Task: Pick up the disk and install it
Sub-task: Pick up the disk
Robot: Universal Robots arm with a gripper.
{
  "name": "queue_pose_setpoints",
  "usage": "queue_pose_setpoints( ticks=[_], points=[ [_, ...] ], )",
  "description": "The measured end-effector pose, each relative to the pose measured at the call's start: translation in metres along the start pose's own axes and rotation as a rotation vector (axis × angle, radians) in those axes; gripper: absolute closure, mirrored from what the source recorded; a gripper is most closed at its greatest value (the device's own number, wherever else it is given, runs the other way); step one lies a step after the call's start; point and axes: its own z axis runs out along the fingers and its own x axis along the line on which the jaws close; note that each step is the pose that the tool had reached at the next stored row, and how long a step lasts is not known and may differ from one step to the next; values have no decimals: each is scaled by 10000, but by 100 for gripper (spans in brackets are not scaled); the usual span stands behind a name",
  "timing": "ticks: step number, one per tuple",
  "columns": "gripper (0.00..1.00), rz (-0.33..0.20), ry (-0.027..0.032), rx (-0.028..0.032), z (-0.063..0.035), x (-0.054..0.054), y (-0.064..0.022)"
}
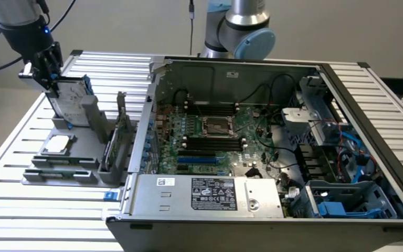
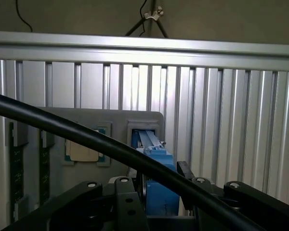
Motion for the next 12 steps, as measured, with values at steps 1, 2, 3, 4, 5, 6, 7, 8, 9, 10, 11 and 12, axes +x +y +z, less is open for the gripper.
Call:
queue_pose_setpoints(
  ticks=[1, 2, 3, 4, 5, 6, 7, 8, 9, 10, 11, 12],
  points=[
    [56, 1, 0, 1, 0, 1, 1],
    [56, 1, 0, 0, 0, 3, 2],
    [56, 1, 0, 0, 0, 5, 3],
    [56, 0, 1, -2, -1, 7, 5],
    [56, 0, 0, 0, 0, 9, 6],
    [56, 1, 0, -1, -1, 10, 8],
    [56, 0, 0, 0, 0, 12, 8],
    [56, 0, 0, -1, 2, 12, 9],
    [56, 0, 1, -3, 2, 13, 9],
    [56, 0, 2, -5, 3, 13, 9],
    [56, 0, 4, -6, 4, 14, 9],
    [56, 0, 7, -5, 6, 14, 9]
  ],
)
